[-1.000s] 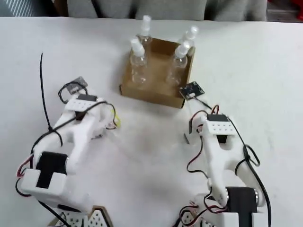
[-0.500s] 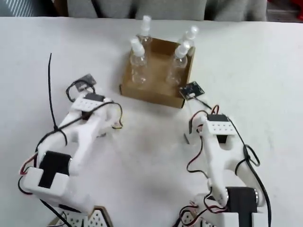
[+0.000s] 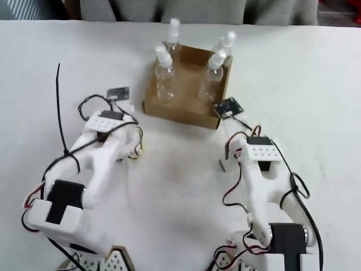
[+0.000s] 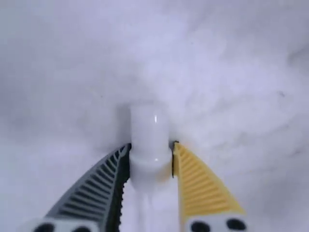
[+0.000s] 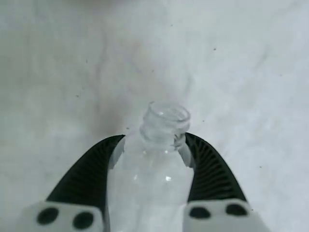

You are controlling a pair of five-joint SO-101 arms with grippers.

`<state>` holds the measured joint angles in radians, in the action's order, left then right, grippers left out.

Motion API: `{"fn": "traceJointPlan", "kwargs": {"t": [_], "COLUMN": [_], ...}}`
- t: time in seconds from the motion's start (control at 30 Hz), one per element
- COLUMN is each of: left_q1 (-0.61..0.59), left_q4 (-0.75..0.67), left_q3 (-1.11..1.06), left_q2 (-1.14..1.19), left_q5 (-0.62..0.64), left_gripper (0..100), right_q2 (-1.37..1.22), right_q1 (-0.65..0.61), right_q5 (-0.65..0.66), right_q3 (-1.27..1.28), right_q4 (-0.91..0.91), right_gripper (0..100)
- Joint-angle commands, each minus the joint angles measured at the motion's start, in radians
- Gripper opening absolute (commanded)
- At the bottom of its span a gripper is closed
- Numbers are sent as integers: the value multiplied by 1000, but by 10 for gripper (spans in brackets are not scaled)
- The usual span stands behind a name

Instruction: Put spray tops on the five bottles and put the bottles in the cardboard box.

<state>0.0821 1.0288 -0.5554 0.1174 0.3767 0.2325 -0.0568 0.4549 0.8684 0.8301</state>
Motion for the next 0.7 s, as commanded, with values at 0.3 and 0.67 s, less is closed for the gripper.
{"fn": "traceJointPlan", "kwargs": {"t": [0.3, 0.67], "left_q1": [-18, -21], "left_q4": [-100, -160], "left_q3": [-98, -146], "left_q2": [-168, -205], "left_q5": [-198, -196], "left_gripper": [23, 23], "right_q2": [271, 582], "right_q1": [8, 27], "right_q5": [-11, -3], "right_q3": [52, 109], "right_q4": [186, 140], "right_gripper": [16, 16]}}
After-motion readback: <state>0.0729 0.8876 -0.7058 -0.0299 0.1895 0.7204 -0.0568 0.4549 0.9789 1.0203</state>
